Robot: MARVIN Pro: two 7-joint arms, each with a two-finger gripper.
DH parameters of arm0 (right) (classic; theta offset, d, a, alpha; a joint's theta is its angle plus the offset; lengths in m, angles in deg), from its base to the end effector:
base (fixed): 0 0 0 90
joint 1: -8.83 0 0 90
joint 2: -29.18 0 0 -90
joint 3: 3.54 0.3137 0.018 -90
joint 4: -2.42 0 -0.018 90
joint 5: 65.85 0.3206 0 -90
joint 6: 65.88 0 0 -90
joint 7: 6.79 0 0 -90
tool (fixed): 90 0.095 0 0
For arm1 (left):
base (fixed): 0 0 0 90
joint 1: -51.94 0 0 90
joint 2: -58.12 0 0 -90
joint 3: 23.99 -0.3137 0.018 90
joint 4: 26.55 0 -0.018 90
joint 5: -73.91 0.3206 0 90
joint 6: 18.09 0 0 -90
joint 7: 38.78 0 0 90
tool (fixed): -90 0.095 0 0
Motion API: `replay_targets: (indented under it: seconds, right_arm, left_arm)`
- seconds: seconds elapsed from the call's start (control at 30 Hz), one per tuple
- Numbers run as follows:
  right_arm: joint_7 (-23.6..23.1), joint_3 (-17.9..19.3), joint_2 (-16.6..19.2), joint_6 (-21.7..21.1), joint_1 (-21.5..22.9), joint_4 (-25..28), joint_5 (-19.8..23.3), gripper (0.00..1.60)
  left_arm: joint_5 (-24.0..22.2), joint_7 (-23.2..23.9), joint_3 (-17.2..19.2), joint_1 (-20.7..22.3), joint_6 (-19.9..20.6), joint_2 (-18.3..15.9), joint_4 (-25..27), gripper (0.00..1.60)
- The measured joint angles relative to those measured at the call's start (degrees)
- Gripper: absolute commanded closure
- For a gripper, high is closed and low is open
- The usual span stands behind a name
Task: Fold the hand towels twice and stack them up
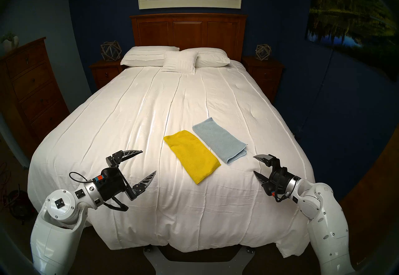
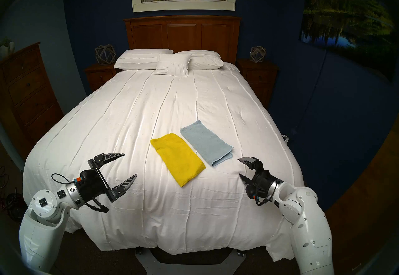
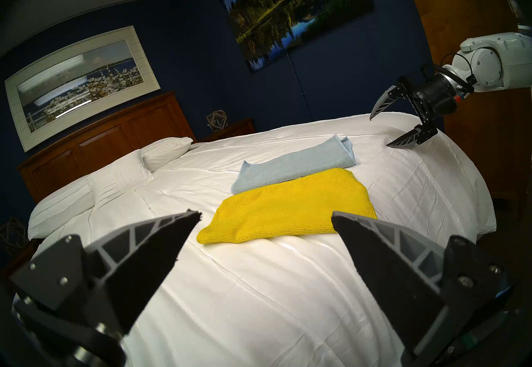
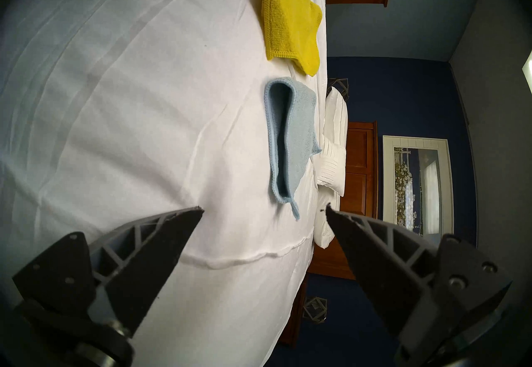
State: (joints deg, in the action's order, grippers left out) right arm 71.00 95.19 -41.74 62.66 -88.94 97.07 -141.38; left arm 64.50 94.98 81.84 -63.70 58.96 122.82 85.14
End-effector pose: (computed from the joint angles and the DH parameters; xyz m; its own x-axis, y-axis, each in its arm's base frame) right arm 0.3736 -0.1017 -0.3409 -0.5287 0.8460 -0.0691 0.1983 0.2022 0.9591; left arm 0.2847 0.1080 -0.2802 -0.2110 -0.3468 0.9139 -0.6230 -0.6728 -0.3991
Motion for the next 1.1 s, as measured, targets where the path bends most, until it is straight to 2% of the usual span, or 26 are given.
replay_targets:
  seconds: [0.33,0.63,0.83,1.1]
  right_arm:
    - [-1.0,-1.3,0.7,2.0,5.1,-0.7,2.8,0.00]
    - [-5.6,-3.0,1.1,2.9,8.7,-4.7,4.1,0.00]
    - [-8.4,-3.5,0.7,2.7,10.3,-5.7,4.7,0.00]
    - [-9.9,-3.5,0.4,2.6,11.3,-5.7,5.3,0.00]
  left_arm:
    - [0.0,0.1,0.0,0.0,0.0,0.1,0.0,0.00]
    - [0.1,0.2,0.0,0.0,0.0,0.2,0.0,0.00]
    - [0.1,0.3,0.0,0.0,0.0,0.2,0.0,0.00]
    - [0.2,0.3,0.1,0.0,0.0,0.3,0.0,0.00]
